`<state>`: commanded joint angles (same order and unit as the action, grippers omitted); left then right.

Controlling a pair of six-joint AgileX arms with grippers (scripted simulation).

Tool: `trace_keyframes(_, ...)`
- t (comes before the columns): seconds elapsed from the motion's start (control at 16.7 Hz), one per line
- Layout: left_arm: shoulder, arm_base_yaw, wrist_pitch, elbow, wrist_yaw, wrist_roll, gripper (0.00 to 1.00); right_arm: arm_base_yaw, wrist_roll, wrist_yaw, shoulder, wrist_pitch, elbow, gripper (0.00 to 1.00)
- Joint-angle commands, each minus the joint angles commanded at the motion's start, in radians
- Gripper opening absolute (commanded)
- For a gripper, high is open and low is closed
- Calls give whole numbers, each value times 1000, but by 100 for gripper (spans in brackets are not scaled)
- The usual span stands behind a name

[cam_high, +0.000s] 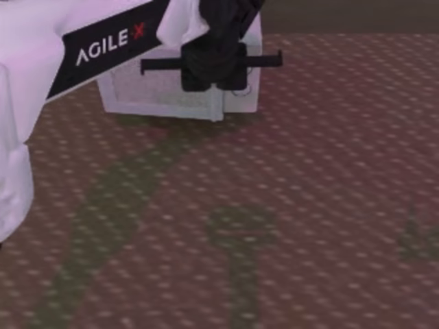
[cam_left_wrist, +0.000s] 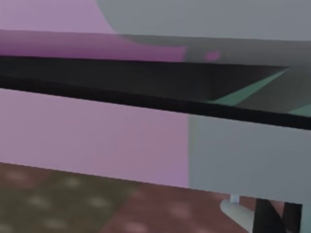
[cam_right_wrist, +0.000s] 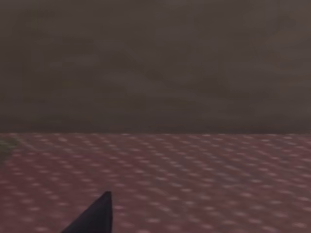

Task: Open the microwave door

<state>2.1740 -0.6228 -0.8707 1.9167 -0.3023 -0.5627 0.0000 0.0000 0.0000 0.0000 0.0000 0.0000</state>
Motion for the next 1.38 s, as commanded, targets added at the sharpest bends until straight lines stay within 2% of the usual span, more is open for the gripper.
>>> trace_keyframes(0.3, 4, -6, 3, -4, 6, -2, 0, 0, 0, 0, 0, 0, 0, 100)
trace_keyframes(0.78, -95, 6, 81, -152, 44, 95, 0, 0, 0, 0, 0, 0, 0, 100)
trace_keyframes(1.38, -97, 6, 83, -153, 44, 96, 0, 0, 0, 0, 0, 0, 0, 100)
